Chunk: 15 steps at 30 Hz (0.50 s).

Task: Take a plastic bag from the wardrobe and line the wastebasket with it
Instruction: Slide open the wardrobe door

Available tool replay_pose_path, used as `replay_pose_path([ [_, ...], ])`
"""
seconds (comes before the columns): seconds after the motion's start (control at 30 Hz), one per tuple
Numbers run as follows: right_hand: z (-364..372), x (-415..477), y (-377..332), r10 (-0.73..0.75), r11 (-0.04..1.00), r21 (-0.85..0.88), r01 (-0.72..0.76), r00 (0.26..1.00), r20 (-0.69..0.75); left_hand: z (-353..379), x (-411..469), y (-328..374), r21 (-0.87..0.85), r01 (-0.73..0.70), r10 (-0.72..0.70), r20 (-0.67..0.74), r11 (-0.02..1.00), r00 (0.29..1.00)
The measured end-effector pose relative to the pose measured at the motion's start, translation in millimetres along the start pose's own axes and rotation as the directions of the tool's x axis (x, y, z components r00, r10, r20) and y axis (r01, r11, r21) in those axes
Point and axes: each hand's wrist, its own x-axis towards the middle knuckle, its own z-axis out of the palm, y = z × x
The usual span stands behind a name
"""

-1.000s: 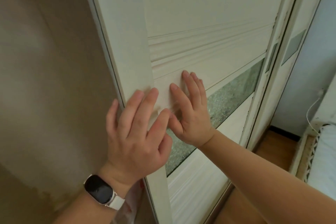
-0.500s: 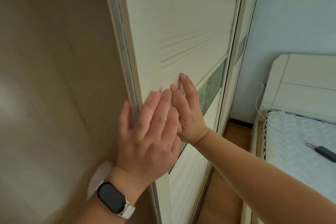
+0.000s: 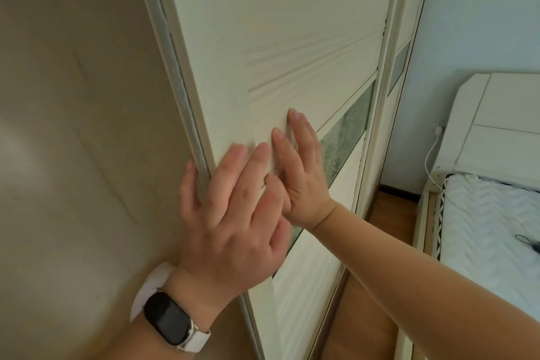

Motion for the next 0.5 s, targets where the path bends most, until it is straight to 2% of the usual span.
replay_pose_path([
  [0.5, 5.8, -0.3, 106.3, -0.007, 1.000, -0.015, 0.007, 0.999, -0.032, 91.2, 38.4, 32.5, 0.015, 0.012, -0.012, 0.018, 1.000, 1.000],
])
